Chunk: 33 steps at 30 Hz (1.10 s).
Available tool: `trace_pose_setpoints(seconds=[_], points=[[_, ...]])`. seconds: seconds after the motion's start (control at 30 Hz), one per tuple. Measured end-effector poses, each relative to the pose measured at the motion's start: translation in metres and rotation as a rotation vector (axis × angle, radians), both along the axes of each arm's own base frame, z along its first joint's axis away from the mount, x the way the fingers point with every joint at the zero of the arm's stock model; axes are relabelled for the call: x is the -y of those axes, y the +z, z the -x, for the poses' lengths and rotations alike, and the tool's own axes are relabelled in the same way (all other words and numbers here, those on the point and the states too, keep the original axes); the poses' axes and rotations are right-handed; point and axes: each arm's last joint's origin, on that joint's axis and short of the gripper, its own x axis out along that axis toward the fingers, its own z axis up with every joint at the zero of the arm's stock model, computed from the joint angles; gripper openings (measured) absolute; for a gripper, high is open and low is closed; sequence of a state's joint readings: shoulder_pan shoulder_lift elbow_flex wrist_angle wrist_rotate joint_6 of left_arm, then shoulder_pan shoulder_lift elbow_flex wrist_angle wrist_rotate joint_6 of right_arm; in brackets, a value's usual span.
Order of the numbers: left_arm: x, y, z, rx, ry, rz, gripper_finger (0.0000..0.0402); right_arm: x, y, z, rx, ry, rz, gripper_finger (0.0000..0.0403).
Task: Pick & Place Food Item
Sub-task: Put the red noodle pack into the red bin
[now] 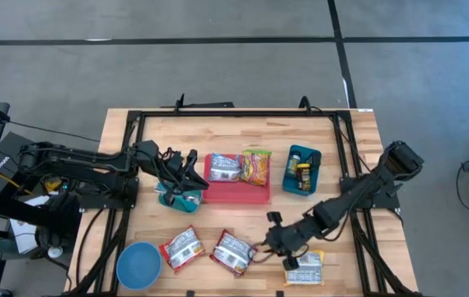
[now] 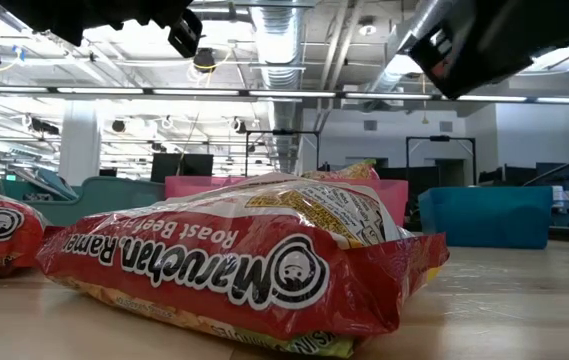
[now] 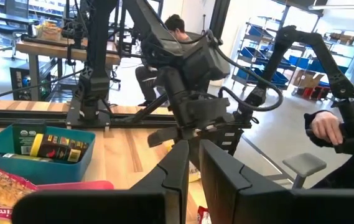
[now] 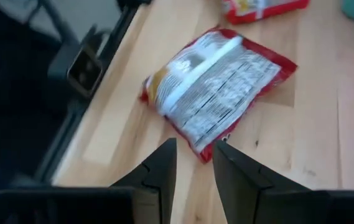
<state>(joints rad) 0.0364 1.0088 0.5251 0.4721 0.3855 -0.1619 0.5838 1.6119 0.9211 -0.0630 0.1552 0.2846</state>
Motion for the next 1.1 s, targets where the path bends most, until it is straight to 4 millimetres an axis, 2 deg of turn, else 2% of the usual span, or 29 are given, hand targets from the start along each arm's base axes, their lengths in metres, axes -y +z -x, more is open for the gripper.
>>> trace_pose_setpoints(seconds=[0.1,0.27,0.37,0.57,0.7,0.9,1.1], points=[[0.000,0.000,0.000,0.000,0.000,0.000,0.0032,-0.009,-0.004,0.006,0.011,0.100,0.085,0.0098],[0.000,0.000,0.000,0.000,0.000,0.000,0.0032,-0.013,-0.019,0.002,0.020,0.207,0.201,0.0098],[0.000,0.000,0.000,0.000,0.000,0.000,0.0032,-0.010,-0.032,-0.003,-0.009,0.200,0.224,0.0098],[0.000,0.000,0.000,0.004,0.000,0.000,0.0032,-0.006,-0.034,-0.021,0.052,0.172,0.222,0.0098],[0.000,0.001,0.000,0.005,0.000,0.000,0.0032,-0.016,-0.036,-0.023,0.075,0.199,0.328,0.0098],[0.000,0.001,0.000,0.005,-0.001,0.000,0.0032,-0.033,-0.051,-0.018,-0.001,0.248,0.432,0.0098],[0.000,0.001,0.000,0.005,0.000,0.000,0.0032,-0.037,-0.065,-0.022,-0.028,0.246,0.488,0.0098]])
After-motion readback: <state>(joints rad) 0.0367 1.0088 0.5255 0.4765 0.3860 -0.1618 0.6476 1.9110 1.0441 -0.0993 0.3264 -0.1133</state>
